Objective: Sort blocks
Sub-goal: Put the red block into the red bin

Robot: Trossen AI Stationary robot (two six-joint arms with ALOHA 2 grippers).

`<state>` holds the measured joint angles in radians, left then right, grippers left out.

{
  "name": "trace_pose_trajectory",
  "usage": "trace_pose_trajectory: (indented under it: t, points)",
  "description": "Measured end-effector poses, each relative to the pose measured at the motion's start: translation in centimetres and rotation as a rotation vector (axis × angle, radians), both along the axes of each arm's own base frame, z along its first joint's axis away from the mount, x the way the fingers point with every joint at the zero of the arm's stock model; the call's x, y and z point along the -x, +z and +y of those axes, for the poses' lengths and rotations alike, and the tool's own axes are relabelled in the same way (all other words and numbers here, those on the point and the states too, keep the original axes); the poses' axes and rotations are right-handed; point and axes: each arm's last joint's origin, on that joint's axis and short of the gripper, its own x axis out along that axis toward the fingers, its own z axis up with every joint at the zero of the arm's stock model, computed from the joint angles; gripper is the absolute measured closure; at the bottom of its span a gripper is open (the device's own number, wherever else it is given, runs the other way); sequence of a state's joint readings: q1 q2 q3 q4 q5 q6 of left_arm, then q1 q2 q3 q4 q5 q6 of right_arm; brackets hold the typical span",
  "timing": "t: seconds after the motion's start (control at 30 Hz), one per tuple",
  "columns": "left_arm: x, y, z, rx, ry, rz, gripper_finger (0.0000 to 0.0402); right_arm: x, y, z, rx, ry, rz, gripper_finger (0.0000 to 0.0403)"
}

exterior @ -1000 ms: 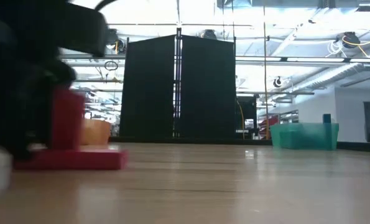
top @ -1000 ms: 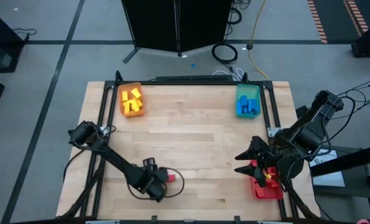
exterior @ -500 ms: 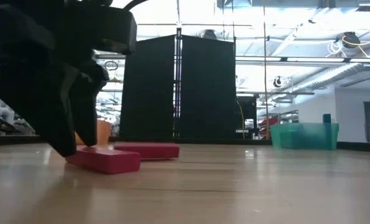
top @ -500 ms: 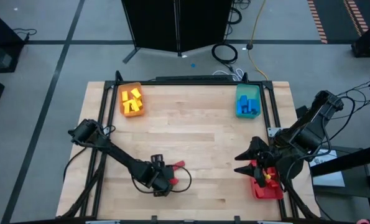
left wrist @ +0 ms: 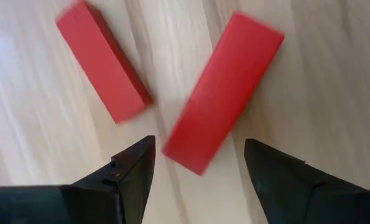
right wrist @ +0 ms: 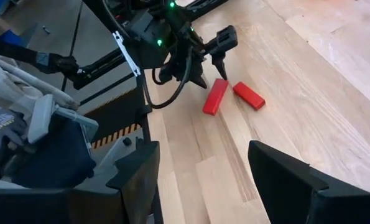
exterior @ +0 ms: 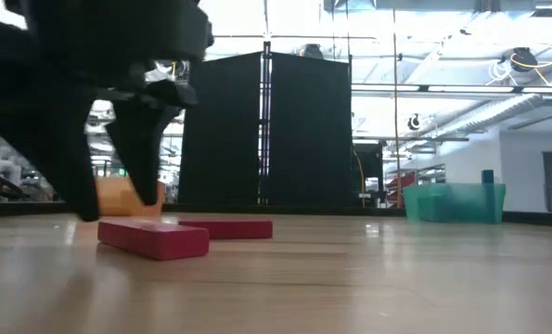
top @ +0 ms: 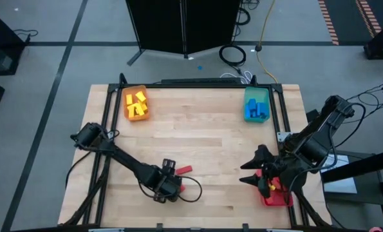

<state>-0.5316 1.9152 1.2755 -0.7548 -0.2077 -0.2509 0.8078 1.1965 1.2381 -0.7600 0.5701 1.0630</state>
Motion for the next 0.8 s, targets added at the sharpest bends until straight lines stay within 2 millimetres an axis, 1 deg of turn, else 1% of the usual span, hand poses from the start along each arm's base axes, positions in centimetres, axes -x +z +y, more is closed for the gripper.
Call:
trace_pose_trajectory:
  t: [0.2,0.37,0.47,0.57,0.8]
  points:
    - [-1.3,1.3,0.3,-0.013,-0.11,-0.032,0.0157,-0.2,-0.2,0.2,0.004,-0.002,0.007,0.017]
    - [-1.9,1.5,0.6,0.004,-0.157,-0.06,0.0157,-0.1,-0.2,0.3,-0.024,0.017,0.025,0.017]
    - [-2.1,1.5,0.6,0.06,-0.2,-0.052,0.0157,-0.1,-0.3,0.3,-0.041,0.026,0.035,0.017]
    - [-2.3,1.4,0.7,0.11,-0.206,-0.052,0.0157,-0.1,-0.2,0.3,-0.043,0.025,0.036,0.017]
    - [-2.5,0.3,1.3,0.1,-0.204,-0.052,0.0157,-0.1,-0.2,0.3,-0.043,0.026,0.036,0.017]
